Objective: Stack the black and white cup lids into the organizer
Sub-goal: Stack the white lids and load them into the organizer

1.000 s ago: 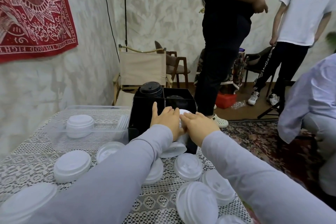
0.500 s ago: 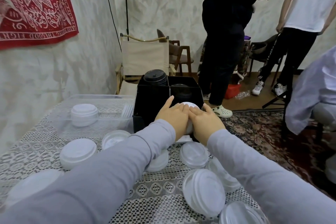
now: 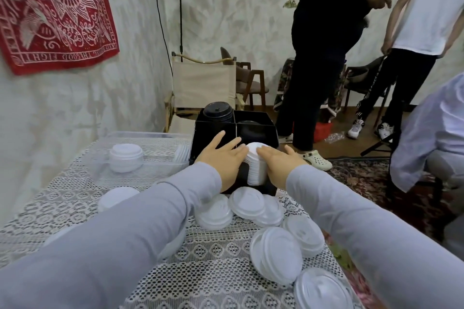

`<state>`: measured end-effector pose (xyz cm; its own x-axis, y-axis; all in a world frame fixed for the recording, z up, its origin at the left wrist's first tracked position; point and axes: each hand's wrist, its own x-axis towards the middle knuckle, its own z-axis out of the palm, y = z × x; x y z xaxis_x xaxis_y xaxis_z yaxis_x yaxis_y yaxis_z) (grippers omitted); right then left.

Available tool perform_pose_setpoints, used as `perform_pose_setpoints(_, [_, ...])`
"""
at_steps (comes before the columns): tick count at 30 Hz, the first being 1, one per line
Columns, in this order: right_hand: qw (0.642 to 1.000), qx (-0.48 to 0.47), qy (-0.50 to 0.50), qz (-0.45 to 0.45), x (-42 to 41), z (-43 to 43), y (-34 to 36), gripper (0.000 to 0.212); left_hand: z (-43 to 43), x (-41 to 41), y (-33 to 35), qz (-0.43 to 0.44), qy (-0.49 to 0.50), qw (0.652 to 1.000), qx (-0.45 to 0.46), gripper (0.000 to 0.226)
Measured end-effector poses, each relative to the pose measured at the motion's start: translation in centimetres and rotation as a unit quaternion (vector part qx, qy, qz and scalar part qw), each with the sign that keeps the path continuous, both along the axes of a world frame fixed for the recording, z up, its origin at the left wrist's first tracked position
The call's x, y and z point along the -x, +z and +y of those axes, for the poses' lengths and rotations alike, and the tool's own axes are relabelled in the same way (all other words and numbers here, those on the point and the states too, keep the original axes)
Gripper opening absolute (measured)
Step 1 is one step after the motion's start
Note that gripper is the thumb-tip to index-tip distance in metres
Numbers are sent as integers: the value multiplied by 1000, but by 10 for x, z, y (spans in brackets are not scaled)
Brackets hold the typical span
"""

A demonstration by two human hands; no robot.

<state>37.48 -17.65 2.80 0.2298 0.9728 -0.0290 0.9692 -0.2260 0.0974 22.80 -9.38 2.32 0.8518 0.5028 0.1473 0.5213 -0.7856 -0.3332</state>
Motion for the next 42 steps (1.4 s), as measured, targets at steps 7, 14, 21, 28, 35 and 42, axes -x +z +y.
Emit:
perform_pose_setpoints(7, [979, -183, 75, 51, 17, -20, -8, 39, -25, 38, -16, -58, -22, 991, 115, 53])
perform_pose_setpoints(14, [999, -5, 8, 46, 50, -27, -44, 60, -60, 64, -41, -56, 4, 982, 181, 43])
perform_pose_setpoints(21, [992, 12, -63, 108, 52, -15, -50, 67, -74, 84, -45, -41, -11, 989, 142, 44])
perform_pose_setpoints(28, [984, -22, 57, 170, 79, -40, -15, 85, -84, 127, -39, -85, -13, 986, 141, 50])
perform_pose_setpoints(35, [968, 49, 152, 195, 144, -99, -27, 88, -109, 181, -61, -183, -55, 978, 85, 42])
perform_pose_setpoints(42, [940, 65, 182, 280, 172, -115, -60, 59, -144, 213, -87, -165, -60, 967, 184, 44])
